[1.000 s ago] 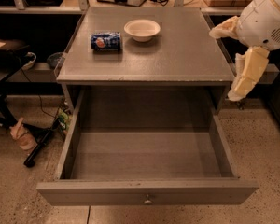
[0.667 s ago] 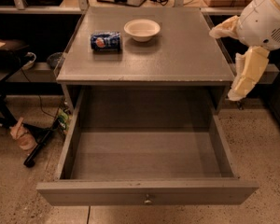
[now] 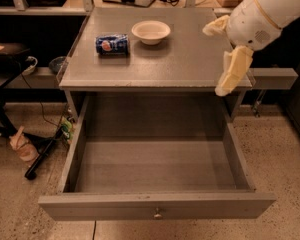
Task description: Place pepsi can into top drawer
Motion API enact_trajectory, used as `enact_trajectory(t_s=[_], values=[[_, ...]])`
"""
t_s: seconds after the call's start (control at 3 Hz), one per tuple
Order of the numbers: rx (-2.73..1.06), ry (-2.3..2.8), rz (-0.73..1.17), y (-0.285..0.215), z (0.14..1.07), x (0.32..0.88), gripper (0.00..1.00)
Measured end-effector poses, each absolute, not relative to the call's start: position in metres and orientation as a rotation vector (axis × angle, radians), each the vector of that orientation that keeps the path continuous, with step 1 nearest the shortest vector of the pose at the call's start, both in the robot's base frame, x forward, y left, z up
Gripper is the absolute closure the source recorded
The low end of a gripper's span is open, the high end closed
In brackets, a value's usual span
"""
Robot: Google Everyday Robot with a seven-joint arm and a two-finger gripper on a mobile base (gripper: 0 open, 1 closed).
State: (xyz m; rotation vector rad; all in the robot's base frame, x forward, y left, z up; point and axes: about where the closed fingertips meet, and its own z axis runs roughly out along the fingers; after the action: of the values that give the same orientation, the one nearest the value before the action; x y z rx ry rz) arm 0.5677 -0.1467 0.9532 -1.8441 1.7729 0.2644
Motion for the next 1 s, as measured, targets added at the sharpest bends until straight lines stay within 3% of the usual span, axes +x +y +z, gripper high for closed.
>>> enact_trajectory(t_s=[1.0], values=[[-1.94,1.702,0.355,-0.088,0.953,0.65,0.0]])
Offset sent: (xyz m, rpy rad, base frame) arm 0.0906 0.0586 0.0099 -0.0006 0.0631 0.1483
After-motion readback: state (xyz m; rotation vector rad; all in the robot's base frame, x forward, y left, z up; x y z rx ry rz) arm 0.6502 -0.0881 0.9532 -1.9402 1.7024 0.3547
